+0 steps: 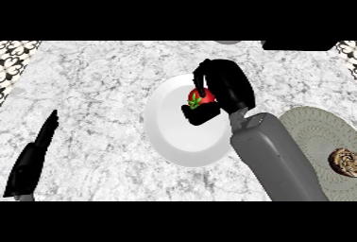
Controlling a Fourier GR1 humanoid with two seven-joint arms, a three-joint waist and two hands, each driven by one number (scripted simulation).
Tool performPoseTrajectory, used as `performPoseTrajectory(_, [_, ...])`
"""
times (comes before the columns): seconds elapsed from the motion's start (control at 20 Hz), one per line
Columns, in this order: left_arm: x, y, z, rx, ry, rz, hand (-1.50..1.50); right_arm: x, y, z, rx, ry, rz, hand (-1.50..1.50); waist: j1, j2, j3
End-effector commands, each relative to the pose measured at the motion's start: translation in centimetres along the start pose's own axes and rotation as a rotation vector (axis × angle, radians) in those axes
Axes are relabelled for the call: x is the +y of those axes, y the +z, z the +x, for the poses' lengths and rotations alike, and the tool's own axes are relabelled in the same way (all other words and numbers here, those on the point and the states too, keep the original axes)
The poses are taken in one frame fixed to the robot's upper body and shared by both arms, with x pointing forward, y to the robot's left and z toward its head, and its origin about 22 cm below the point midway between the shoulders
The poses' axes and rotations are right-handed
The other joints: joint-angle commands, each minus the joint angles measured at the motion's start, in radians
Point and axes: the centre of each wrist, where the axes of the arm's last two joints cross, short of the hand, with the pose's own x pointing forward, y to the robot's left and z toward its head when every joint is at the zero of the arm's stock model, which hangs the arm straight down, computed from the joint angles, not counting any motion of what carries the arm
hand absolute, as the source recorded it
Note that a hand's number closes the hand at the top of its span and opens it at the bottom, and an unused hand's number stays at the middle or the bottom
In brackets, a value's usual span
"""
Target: Pick the tomato from the placemat and place it in the plate
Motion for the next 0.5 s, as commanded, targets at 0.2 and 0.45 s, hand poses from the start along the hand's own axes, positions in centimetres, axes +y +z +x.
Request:
performPoseTrajectory(0.2, [0.4,0.9,-0.4,-0.017,0.003,-0.010,0.00,5.8,-2.7,0.2,0.054,-0.107,0.148,1.50,0.016,0.002,0.001])
performPoseTrajectory(0.45, [0.7,0.3,0.2,-0.015,-0.007,0.003,0.00,8.5,-3.1,-2.4,0.239,-0.161,0.045,-1.50,0.013,0.002,0.001])
